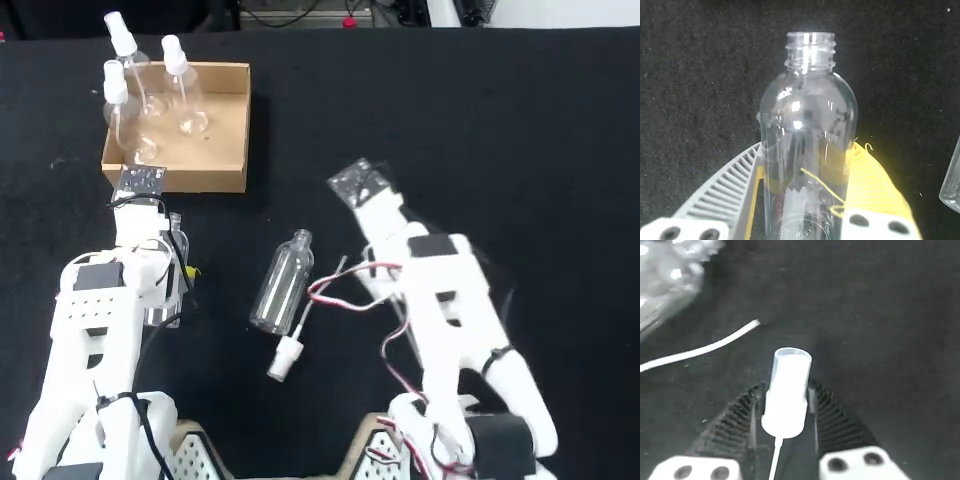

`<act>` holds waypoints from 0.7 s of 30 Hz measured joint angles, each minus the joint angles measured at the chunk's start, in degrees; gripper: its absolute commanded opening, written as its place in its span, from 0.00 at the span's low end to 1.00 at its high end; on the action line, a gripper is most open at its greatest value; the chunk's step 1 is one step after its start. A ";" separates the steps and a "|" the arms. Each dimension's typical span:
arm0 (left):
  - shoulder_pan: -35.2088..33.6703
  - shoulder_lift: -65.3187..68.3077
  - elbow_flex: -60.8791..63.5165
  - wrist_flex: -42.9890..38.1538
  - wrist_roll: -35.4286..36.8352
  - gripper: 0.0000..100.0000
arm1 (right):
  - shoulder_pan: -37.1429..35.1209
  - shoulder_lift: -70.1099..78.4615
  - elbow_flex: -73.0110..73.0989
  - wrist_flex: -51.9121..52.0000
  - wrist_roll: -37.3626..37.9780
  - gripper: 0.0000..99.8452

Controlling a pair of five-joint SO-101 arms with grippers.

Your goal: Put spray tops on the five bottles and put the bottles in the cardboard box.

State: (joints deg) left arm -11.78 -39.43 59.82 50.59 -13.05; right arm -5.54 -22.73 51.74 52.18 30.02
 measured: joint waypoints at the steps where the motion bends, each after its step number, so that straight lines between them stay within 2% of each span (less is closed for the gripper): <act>1: 0.00 0.00 0.00 0.00 0.00 0.19 | 0.26 1.41 -1.32 0.00 0.35 0.03; 4: 0.00 0.00 0.00 0.00 0.00 0.19 | 0.35 7.21 -6.42 2.29 0.70 0.05; 8: 0.00 0.00 0.00 0.00 0.00 0.19 | 0.35 15.03 -15.82 9.23 -1.85 0.17; 15: 0.00 0.00 0.00 0.00 0.00 0.19 | 0.35 27.78 -29.10 17.49 -2.55 0.18; 21: 0.00 0.00 0.00 0.00 0.00 0.19 | 0.35 30.07 -36.04 24.35 -2.37 0.20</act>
State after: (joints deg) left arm -11.78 -39.43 59.82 50.59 -13.05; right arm -5.19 7.34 15.69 76.53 27.65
